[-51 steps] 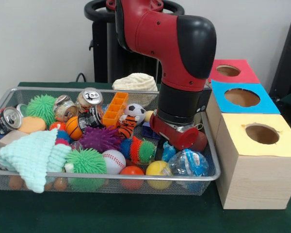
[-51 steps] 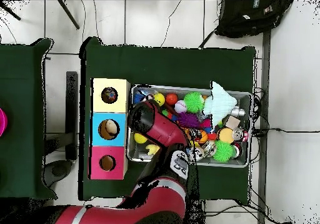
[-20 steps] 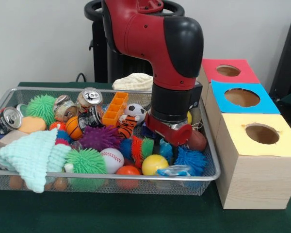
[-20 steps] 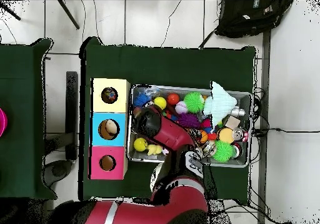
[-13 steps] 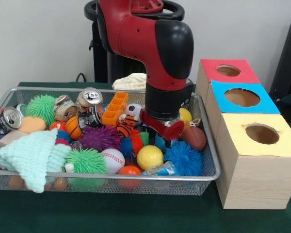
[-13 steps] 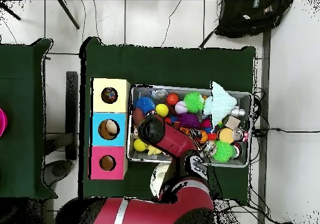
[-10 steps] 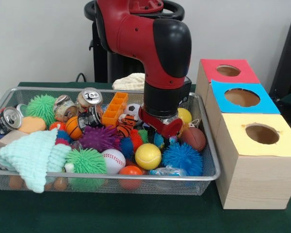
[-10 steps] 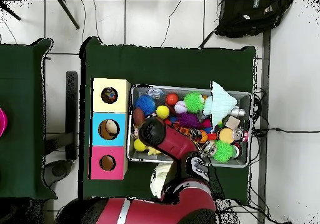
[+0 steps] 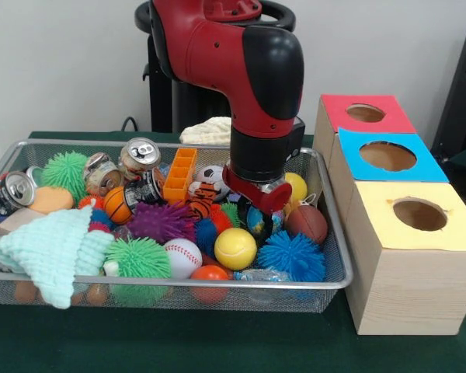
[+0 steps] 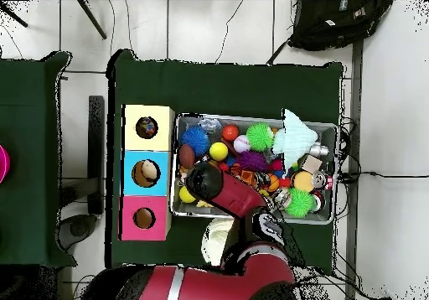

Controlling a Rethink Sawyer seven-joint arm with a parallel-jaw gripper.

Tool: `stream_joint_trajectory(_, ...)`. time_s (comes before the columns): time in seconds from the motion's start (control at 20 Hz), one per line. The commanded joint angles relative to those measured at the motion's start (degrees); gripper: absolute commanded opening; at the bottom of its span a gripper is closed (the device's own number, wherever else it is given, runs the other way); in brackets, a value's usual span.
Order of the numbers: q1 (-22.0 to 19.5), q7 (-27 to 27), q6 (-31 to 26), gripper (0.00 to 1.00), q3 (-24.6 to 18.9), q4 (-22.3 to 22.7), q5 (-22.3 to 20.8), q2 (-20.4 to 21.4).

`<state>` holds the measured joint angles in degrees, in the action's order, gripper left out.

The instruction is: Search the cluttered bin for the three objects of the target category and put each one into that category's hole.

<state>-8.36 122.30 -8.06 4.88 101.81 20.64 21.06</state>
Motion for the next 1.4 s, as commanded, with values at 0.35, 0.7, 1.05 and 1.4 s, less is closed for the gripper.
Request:
stream_joint_trajectory(0.35,-0.27,4.54,-3.58,1.00,-1.96,9.21,-5.80,-3.02)
stream_joint_trajectory(0.7,-0.50,2.27,-10.63,1.00,0.79,7.90,-7.65,2.77)
stream_joint_trajectory(1.05,-1.99,1.16,-12.35,1.00,2.00,3.58,-9.57,2.60)
stream_joint_trajectory(1.4,-2.04,0.56,-14.32,1.00,4.81,-1.02,-11.25,2.54)
